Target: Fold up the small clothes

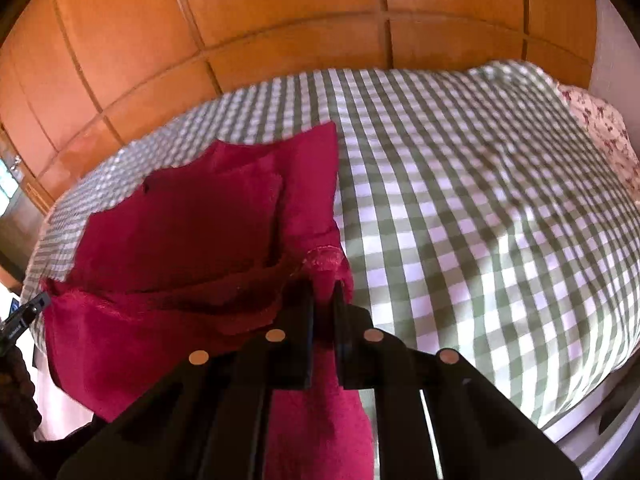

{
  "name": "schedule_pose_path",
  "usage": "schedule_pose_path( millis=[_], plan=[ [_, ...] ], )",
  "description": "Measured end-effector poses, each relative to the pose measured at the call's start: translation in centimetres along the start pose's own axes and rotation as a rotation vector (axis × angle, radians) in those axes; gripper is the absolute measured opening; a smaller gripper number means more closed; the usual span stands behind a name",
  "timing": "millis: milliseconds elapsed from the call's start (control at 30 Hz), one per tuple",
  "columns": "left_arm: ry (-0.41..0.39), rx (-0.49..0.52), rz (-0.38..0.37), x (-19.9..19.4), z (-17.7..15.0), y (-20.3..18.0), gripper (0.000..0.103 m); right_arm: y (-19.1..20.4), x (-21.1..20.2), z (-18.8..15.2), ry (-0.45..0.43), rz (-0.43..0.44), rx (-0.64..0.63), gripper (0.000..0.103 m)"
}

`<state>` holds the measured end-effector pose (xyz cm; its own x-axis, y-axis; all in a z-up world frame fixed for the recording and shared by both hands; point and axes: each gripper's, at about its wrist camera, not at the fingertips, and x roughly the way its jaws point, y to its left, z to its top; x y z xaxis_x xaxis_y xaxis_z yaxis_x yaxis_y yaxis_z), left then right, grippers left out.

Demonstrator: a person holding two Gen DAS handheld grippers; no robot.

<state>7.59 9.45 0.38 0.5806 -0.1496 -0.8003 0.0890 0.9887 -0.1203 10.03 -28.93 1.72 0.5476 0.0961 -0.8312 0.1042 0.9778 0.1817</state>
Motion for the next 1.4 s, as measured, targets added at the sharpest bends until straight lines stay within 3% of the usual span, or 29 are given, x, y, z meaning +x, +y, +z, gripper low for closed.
schedule_pose_path(
  millis=[33,67,133,467,533,633,700,733,867,1000,1133,1267,1400],
  plan=[
    [0.012,0.014,0.028,0.4,-0.1,-0.2,0.048,0.0,0.5,-0.1,0.014,-0.002,-0.002,0.014],
    [0.012,0.026,0.038,0.5,-0.2,-0.4,0.05,0.0,0.9,-0.3,0.023,-0.006,-0.001,0.032],
    [0.009,0.048,0.019,0.3,-0.6,-0.5,0.05,-0.2,1.1,-0.9,0.037,0.008,0.015,0.05],
    [-0.01,0.011,-0.062,-0.4,-0.9,0.9,0.05,-0.1,-0.7,-1.4,-0.007,-0.001,-0.003,0.054],
    [-0.014,0.014,-0.07,0.0,-0.4,0.9,0.05,0.2,-0.6,-1.1,-0.013,-0.006,-0.012,0.051],
    [0.001,0.014,-0.1,0.9,0.1,0.8,0.049,0.8,0.0,-0.7,-0.002,-0.005,-0.043,0.032],
    [0.022,0.011,-0.102,1.5,0.2,0.8,0.014,1.4,0.4,-0.7,0.013,-0.025,-0.082,0.014],
    [0.005,0.013,-0.095,1.2,0.1,0.7,0.013,1.6,0.3,-0.7,0.013,-0.037,-0.097,0.007],
    [-0.068,0.043,-0.092,-1.5,0.0,0.1,0.01,1.4,-1.5,-0.5,-0.021,-0.009,-0.096,0.007],
    [-0.135,0.084,-0.118,-5.0,0.2,-0.4,0.01,1.6,-5.1,0.5,-0.08,0.076,-0.088,0.006],
    [-0.198,0.05,-0.124,-7.0,1.7,0.7,0.01,2.0,-7.5,2.9,-0.165,0.125,-0.079,0.006],
    [-0.248,0.016,-0.1,-6.1,4.5,1.8,0.01,2.3,-6.1,6.7,-0.216,0.123,-0.071,0.006],
    [-0.258,0.005,-0.045,-2.5,8.0,2.7,0.01,3.1,-2.3,10.5,-0.213,0.09,-0.065,0.006]
  ],
)
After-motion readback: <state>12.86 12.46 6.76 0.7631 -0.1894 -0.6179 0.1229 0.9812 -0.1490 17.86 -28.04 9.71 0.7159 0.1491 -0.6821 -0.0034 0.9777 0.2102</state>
